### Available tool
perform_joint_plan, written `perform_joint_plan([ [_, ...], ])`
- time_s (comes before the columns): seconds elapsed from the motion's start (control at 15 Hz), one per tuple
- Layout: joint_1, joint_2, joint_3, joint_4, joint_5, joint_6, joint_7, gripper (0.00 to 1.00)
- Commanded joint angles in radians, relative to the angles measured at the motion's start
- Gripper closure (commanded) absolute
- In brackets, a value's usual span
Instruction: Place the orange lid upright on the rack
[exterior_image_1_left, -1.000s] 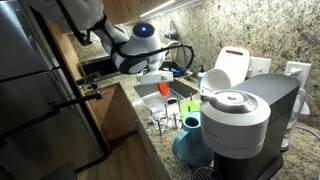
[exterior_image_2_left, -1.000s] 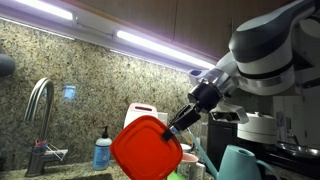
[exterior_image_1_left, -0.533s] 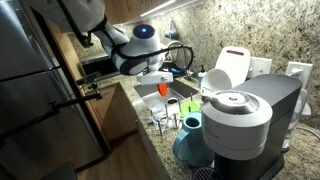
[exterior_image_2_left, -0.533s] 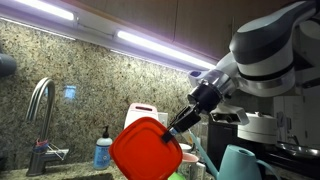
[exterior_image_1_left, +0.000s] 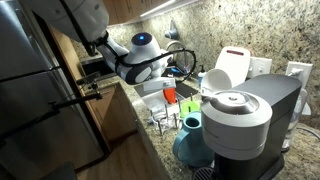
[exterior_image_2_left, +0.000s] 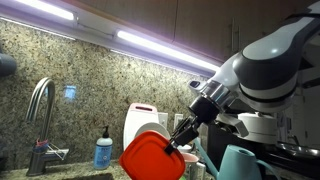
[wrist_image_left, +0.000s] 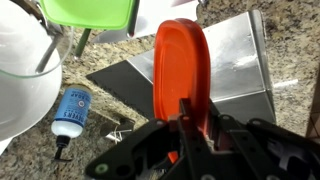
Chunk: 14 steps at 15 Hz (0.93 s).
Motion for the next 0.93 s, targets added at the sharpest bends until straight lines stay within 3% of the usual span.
perform_joint_plan([
  [0.0, -0.009, -0.004, 0.0, -0.018, -0.041, 0.023, 0.099, 0.96],
  [0.33, 0.003, -0.004, -0.041, -0.025, -0.059, 0.03, 0.207, 0.96],
  [0.87, 0.022, -0.019, -0.164, -0.054, -0.142, 0.059, 0.34, 0.96],
])
